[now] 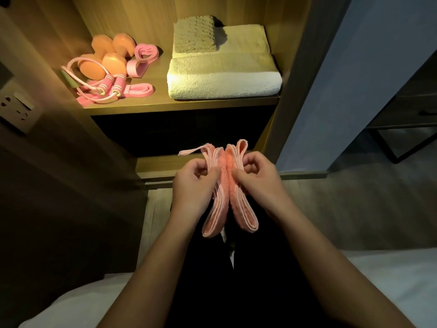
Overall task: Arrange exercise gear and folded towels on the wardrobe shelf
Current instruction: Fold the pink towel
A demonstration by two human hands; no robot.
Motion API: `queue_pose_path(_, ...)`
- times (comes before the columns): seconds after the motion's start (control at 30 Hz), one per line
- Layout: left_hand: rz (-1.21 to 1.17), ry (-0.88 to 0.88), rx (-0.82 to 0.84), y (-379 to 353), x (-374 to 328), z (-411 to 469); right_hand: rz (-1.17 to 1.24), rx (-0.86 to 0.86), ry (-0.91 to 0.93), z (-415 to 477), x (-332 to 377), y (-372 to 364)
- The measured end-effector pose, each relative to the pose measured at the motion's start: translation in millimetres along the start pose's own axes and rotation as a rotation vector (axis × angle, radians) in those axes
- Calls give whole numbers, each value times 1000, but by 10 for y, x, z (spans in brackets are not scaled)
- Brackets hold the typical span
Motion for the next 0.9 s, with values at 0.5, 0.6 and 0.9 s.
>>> queue_pose_path(0.5, -123, 58, 199, 75, 102, 145, 81, 152, 69, -18, 20, -49)
queue_pose_path(0.6, -81, 15, 200, 85, 116, 172, 92, 175, 68, -4, 43, -59)
queue_pose_path(0.9, 173, -129, 86, 191, 47, 301, 8, 66, 203, -10, 46, 30)
Point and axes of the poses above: each hand's wrist, its own z-axis towards the middle knuckle, its own y-axis out of the back of the hand, x = y × z, the point moved 2 cm from there along z, towards the middle knuckle, and after that the axes turned 11 degrees about y, right-handed, at the moved point
